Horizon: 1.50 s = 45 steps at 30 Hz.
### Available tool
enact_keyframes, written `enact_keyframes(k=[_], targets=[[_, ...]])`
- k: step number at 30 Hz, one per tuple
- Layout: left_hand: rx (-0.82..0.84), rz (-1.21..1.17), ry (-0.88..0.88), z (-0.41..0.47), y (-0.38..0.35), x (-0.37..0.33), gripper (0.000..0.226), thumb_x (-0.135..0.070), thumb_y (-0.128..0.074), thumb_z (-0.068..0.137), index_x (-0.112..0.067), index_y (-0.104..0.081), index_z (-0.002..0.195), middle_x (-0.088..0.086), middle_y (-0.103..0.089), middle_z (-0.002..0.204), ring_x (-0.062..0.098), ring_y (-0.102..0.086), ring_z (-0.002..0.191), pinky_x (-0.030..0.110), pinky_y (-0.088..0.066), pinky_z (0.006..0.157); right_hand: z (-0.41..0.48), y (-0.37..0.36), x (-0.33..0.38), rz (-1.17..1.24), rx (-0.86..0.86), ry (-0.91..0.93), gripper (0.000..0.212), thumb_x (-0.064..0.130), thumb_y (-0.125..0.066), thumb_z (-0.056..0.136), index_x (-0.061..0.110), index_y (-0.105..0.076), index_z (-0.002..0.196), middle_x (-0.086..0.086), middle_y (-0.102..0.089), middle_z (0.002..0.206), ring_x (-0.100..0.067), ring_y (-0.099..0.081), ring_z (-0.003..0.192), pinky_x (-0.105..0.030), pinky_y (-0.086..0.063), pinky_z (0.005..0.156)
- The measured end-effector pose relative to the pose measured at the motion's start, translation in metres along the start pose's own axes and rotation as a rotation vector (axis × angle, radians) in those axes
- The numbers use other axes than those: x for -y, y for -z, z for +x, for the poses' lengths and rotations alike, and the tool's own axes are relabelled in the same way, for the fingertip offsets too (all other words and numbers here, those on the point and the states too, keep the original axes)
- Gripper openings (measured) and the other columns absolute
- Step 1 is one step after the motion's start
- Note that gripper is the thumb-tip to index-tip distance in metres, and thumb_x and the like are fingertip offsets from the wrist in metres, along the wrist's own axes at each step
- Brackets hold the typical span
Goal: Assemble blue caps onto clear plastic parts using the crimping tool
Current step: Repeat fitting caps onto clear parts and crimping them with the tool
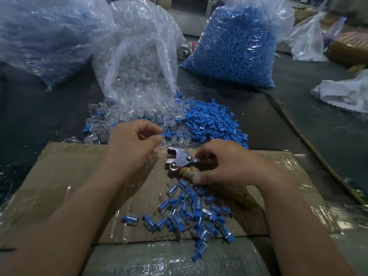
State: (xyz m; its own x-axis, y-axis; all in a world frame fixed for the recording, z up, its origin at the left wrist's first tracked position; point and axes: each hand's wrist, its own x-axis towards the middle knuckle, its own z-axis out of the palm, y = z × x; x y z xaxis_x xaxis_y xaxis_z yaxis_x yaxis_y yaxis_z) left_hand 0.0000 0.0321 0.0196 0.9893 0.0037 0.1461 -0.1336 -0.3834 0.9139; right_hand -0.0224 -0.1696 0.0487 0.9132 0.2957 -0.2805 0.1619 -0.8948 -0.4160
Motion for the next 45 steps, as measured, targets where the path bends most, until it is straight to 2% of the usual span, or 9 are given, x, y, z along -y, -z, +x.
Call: enact_keyframes(k=[5, 10, 17, 23, 28, 34, 38, 40, 45], targets=[[0.106, 0.448, -0.161, 0.009, -0.009, 0.012, 0.037, -0.019, -0.061, 0.086, -0.024, -0.057, 0.123, -0.003, -0.053, 0.101, 0.007, -0.049, 0.085, 0.021, -0.038, 0.081, 0.001, 0.002, -0.002, -0.005, -0.109, 0.021, 0.027, 0.048, -0.057, 0.082, 0.028, -0.060, 0.101, 0.017, -0.055, 0.088, -0.003, -0.053, 0.085, -0.021, -0.044, 0.073], [0.180, 0.617, -0.178, 0.009, -0.014, 0.014, 0.033, -0.030, -0.055, 0.090, -0.026, -0.057, 0.122, -0.005, -0.049, 0.103, 0.011, -0.048, 0.094, 0.024, -0.032, 0.078, 0.012, -0.001, -0.013, 0.029, -0.519, -0.086, 0.013, 0.029, -0.055, 0.090, 0.022, -0.065, 0.091, 0.018, -0.051, 0.073, -0.001, -0.049, 0.070, -0.024, -0.038, 0.065], [0.088, 0.508, -0.166, 0.008, -0.013, 0.010, 0.006, -0.017, -0.060, 0.087, -0.016, -0.064, 0.092, -0.004, -0.057, 0.092, 0.011, -0.049, 0.085, 0.025, -0.036, 0.076, 0.029, -0.012, -0.015, -0.022, -0.520, -0.113, 0.020, 0.024, -0.053, 0.092, 0.021, -0.068, 0.105, 0.006, -0.066, 0.100, -0.009, -0.054, 0.086, -0.025, -0.042, 0.075], [-0.004, 0.250, -0.107, 0.008, -0.012, 0.006, 0.035, -0.006, -0.055, 0.089, -0.017, -0.054, 0.122, -0.010, -0.052, 0.087, 0.000, -0.048, 0.078, 0.009, -0.035, 0.064, 0.035, -0.015, -0.014, -0.154, -0.401, -0.102, 0.027, 0.026, -0.050, 0.093, 0.022, -0.063, 0.116, 0.000, -0.063, 0.113, -0.019, -0.050, 0.106, -0.035, -0.041, 0.090], [0.035, 0.169, -0.073, 0.005, -0.012, 0.003, 0.030, -0.002, -0.055, 0.088, -0.016, -0.060, 0.115, -0.008, -0.050, 0.089, 0.003, -0.054, 0.075, -0.001, -0.040, 0.058, 0.034, -0.015, -0.015, -0.144, -0.434, -0.097, 0.025, 0.025, -0.048, 0.094, 0.018, -0.067, 0.108, -0.003, -0.066, 0.105, -0.020, -0.051, 0.100, -0.035, -0.041, 0.088], [0.063, -0.072, -0.004, 0.001, -0.007, -0.003, 0.026, -0.004, -0.067, 0.080, -0.029, -0.059, 0.081, 0.004, -0.066, 0.086, 0.023, -0.066, 0.081, 0.033, -0.057, 0.069, 0.030, -0.012, -0.013, 0.024, -0.598, -0.088, 0.010, 0.032, -0.066, 0.082, 0.022, -0.067, 0.079, 0.018, -0.052, 0.068, 0.002, -0.046, 0.065, -0.022, -0.037, 0.072], [0.049, -0.156, 0.039, -0.001, -0.006, -0.007, 0.025, -0.002, -0.070, 0.074, -0.025, -0.062, 0.079, 0.003, -0.067, 0.081, 0.025, -0.068, 0.078, 0.032, -0.059, 0.064, 0.028, -0.012, -0.014, 0.069, -0.641, -0.109, 0.020, 0.020, -0.068, 0.080, 0.026, -0.049, 0.075, 0.017, -0.047, 0.066, 0.002, -0.045, 0.062, -0.015, -0.033, 0.056], [0.037, -0.149, 0.035, -0.002, -0.006, -0.008, 0.027, -0.002, -0.072, 0.072, -0.027, -0.063, 0.080, 0.000, -0.068, 0.080, 0.020, -0.068, 0.077, 0.032, -0.058, 0.069, 0.026, -0.012, -0.013, 0.142, -0.653, -0.102, 0.017, 0.018, -0.067, 0.081, 0.024, -0.052, 0.082, 0.016, -0.049, 0.069, 0.002, -0.047, 0.064, -0.009, -0.035, 0.057], [0.057, -0.177, 0.010, -0.006, -0.004, -0.010, 0.024, -0.005, -0.073, 0.071, -0.027, -0.064, 0.073, -0.009, -0.069, 0.068, 0.002, -0.064, 0.062, 0.013, -0.052, 0.057, 0.017, -0.008, -0.003, 0.372, -0.649, -0.004, 0.019, 0.012, -0.067, 0.081, 0.031, -0.063, 0.086, 0.024, -0.055, 0.074, 0.008, -0.054, 0.069, -0.001, -0.041, 0.064]])
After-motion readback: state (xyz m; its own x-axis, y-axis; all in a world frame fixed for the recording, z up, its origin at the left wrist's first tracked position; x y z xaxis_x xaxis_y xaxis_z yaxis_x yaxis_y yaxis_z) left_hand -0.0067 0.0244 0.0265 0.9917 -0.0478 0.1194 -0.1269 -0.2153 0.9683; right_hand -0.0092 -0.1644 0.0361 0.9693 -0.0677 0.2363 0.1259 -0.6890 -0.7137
